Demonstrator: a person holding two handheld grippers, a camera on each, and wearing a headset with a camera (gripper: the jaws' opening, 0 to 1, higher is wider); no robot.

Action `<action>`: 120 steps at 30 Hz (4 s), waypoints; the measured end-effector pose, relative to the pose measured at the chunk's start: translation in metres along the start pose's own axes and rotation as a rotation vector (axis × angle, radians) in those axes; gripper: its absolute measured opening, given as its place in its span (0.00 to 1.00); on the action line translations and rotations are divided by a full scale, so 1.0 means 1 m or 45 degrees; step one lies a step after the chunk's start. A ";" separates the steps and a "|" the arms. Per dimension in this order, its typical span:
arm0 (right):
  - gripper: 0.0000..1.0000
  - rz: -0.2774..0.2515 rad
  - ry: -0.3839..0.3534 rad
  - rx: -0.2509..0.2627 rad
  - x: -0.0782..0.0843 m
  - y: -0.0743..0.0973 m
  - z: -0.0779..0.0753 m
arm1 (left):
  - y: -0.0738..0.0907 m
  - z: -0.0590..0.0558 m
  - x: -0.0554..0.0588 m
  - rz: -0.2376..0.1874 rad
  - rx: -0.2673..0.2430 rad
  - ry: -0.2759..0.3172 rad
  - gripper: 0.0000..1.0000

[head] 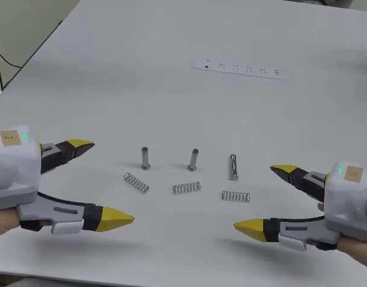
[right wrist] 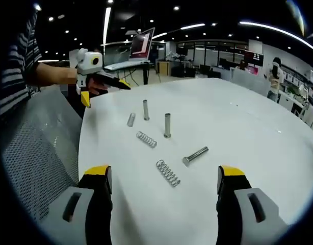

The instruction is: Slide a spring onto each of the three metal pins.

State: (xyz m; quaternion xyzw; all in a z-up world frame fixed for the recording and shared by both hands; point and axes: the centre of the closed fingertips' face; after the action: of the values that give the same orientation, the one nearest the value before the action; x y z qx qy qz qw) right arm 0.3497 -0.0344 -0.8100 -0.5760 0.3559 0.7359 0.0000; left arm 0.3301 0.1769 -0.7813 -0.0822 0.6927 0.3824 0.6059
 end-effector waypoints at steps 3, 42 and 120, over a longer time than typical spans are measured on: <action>0.85 0.002 0.001 -0.002 0.000 0.000 0.001 | 0.000 -0.001 0.000 -0.002 0.002 0.002 0.98; 0.63 0.012 -0.133 0.027 -0.035 -0.017 -0.034 | 0.001 -0.003 0.006 0.007 0.001 0.020 0.98; 0.05 0.284 -0.527 0.267 -0.014 -0.063 -0.064 | 0.001 -0.011 0.015 0.021 0.012 0.060 0.97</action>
State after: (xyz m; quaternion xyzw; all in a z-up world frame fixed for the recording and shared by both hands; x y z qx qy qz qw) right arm 0.4347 -0.0153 -0.8361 -0.3671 0.4841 0.7926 0.0513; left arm 0.3170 0.1755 -0.7950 -0.0826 0.7092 0.3821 0.5867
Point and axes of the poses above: the centre of the closed fingertips' face, and the gripper's own axes: y roughly backward along the fingers, z roughly to its left, x roughly out of its underside, and after that the axes turned 6 degrees about -y, right-handed
